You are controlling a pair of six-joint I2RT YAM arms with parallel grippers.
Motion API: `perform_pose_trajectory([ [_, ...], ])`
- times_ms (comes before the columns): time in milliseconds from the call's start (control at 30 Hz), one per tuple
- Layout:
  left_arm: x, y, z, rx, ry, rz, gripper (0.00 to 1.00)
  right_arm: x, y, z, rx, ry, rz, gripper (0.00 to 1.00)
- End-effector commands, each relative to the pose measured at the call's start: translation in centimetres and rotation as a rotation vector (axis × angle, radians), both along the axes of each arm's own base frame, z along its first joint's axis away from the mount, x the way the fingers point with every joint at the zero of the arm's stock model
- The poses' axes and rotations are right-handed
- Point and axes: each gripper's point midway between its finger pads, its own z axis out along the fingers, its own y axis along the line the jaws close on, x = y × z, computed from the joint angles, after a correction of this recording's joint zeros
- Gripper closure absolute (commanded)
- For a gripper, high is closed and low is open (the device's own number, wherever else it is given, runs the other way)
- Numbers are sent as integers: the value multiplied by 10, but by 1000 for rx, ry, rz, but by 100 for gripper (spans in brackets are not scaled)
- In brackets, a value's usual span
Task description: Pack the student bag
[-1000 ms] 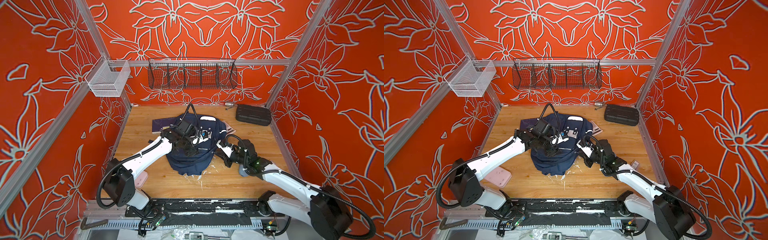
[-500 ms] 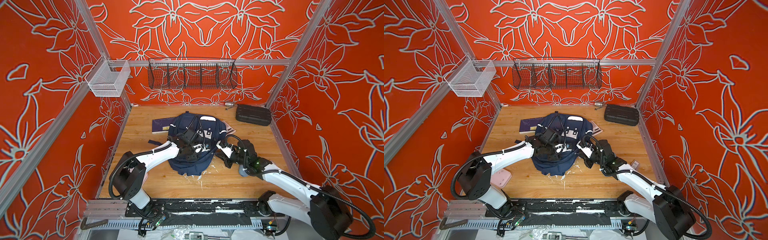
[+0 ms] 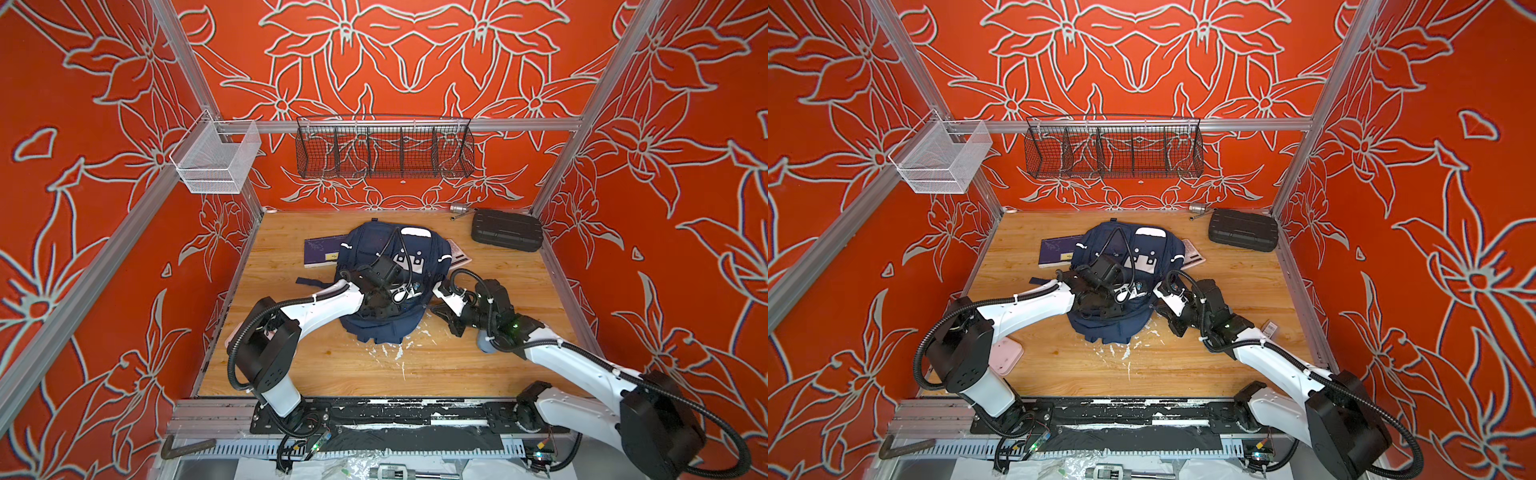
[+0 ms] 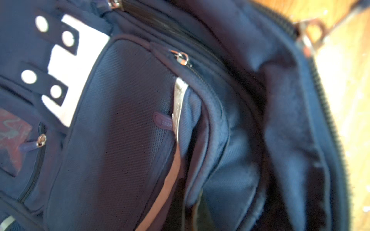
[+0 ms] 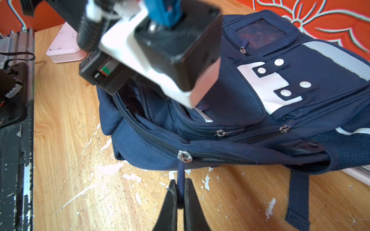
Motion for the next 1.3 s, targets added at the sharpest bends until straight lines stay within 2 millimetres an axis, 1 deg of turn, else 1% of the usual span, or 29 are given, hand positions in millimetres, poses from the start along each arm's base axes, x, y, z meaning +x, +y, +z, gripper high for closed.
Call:
perform_pose_trajectory([
  [0,8,-1,25,-66,28,137,100,-2,15,30,65,-61,79,100],
  [167,15,-4,60,-132,97,316,100,-4,24,52,93,-106,115,100],
  [233,16,-4,78,-158,110,374,100,3,22,62,89,-129,79,100],
  [333,18,-1,107,-206,93,435,100,20,15,79,60,-195,5,100],
  [433,19,7,133,-225,54,486,100,33,14,93,42,-208,-18,100],
  [500,21,12,152,-237,25,519,100,39,18,103,48,-217,-22,100],
  [533,22,16,160,-242,4,535,100,41,19,106,53,-220,-23,100],
  [633,29,22,192,-296,-87,562,100,43,24,116,71,-228,-13,100],
  [700,33,18,212,-359,-141,535,100,39,26,119,64,-255,-15,100],
  [800,39,9,230,-439,-206,491,100,28,32,114,-6,-294,10,100],
  [933,42,13,252,-461,-238,515,100,22,34,108,-5,-284,18,100],
  [1000,38,18,264,-473,-239,539,100,24,35,105,1,-285,6,100],
  [1067,34,19,271,-499,-232,544,100,30,35,103,-3,-289,-13,100],
  [1133,32,16,277,-522,-239,528,100,38,36,104,-9,-291,-37,100],
  [1200,36,11,287,-537,-270,503,100,47,38,108,-11,-302,-73,100],
  [1267,40,3,299,-559,-276,481,100,47,43,110,-33,-336,-70,100],
])
